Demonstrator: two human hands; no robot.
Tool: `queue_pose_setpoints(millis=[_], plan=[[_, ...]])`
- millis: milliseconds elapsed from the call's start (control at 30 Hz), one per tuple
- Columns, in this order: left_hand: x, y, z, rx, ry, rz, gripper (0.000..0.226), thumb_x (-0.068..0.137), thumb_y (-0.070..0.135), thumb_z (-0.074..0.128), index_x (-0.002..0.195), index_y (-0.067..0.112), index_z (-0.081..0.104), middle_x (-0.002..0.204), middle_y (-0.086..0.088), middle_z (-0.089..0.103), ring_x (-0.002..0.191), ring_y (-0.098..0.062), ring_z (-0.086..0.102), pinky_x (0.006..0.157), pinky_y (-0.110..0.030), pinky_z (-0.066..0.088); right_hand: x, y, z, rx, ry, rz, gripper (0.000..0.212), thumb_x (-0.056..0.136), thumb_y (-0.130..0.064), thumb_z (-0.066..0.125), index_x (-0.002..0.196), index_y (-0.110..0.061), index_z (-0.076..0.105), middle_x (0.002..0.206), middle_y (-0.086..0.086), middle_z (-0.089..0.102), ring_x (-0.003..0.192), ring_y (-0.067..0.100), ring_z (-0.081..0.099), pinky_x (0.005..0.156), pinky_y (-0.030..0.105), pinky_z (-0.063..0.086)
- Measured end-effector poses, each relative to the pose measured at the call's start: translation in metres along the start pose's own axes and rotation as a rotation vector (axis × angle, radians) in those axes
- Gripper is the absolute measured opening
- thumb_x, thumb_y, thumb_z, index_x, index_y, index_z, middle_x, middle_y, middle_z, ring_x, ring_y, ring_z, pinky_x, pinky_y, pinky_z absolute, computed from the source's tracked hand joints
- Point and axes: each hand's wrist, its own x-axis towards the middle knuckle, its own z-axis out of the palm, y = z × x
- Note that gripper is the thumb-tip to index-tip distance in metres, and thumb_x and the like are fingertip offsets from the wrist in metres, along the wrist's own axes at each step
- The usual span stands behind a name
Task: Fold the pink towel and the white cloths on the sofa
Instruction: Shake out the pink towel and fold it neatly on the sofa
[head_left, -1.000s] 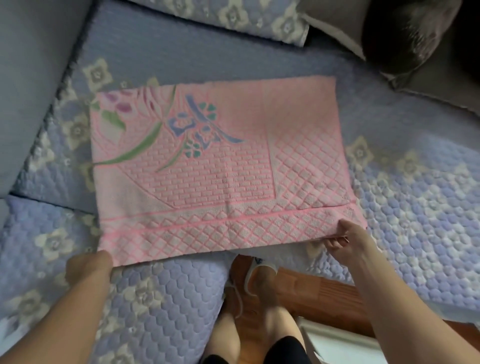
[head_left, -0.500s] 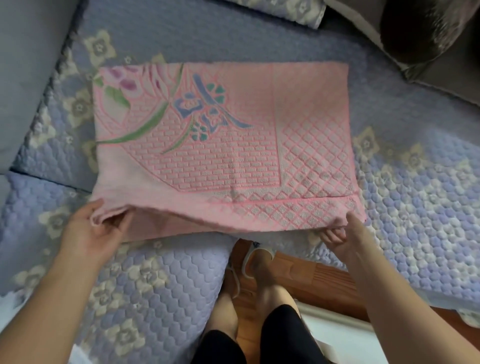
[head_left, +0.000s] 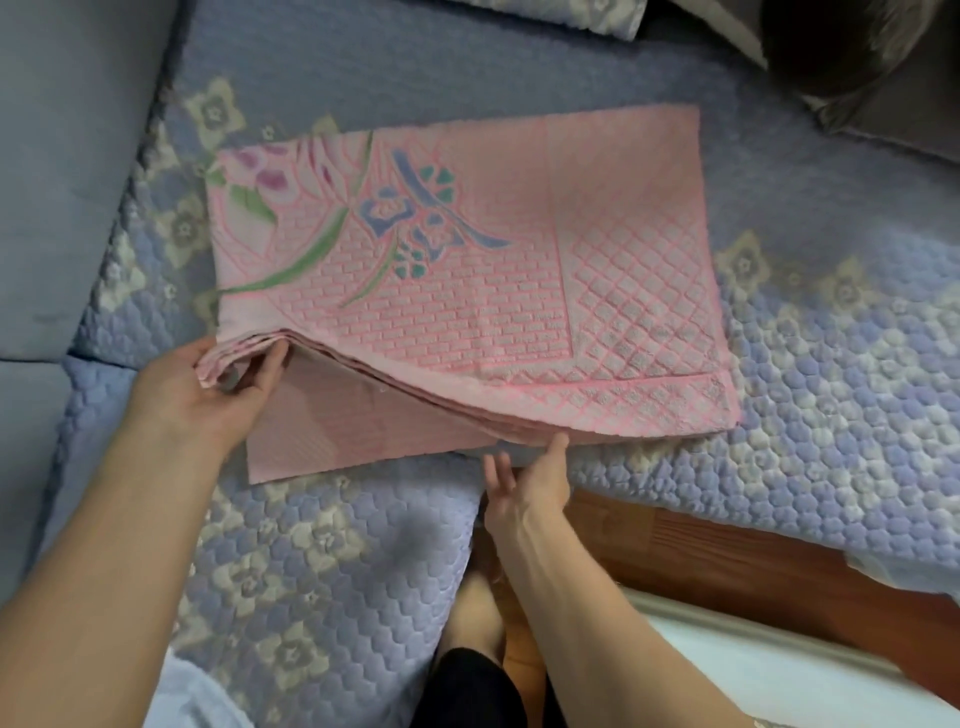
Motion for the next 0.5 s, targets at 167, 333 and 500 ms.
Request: queue_pose_setpoints(millis=[167,333,500], plan=[[-0.011,0.008,-0.009,0.063,0.026,0.019,0.039,0.078,0.006,0.052,0.114,0.004,0.066,0.112,-0.015,0.073,0.106,-0.028,0.068,0.075,-0.040,0.061,0.016,-0.014,-0.011,0.303,-0.345,0.114,0.099,0.082,-0.070,0.066,0.158,-0.021,0.027,0.161,0.016,0.031,0.146,0.038,0.036,0.113,0.058,0.038],[-0.005,0.010,-0.044,0.208,0.158,0.010,0.019,0.100,0.021,0.046,0.106,0.015,0.063,0.108,-0.003,0.068,0.096,-0.018,0.065,0.072,-0.034,0.055,0.052,-0.094,-0.011,0.279,-0.404,-0.066,0.089,0.078,-0.062,0.073,0.150,-0.018,0.043,0.139,0.017,0.060,0.127,0.037,0.058,0.114,0.055,0.039],[0.012,-0.009,-0.074,0.261,0.213,-0.008,0.009,0.099,0.019,0.049,0.097,0.017,0.058,0.104,-0.003,0.064,0.093,-0.016,0.063,0.090,-0.036,0.051,0.058,-0.148,-0.022,0.179,-0.290,-0.032,0.064,0.085,-0.041,0.077,0.134,-0.010,0.051,0.129,0.024,0.062,0.114,0.041,0.065,0.101,0.060,0.050]])
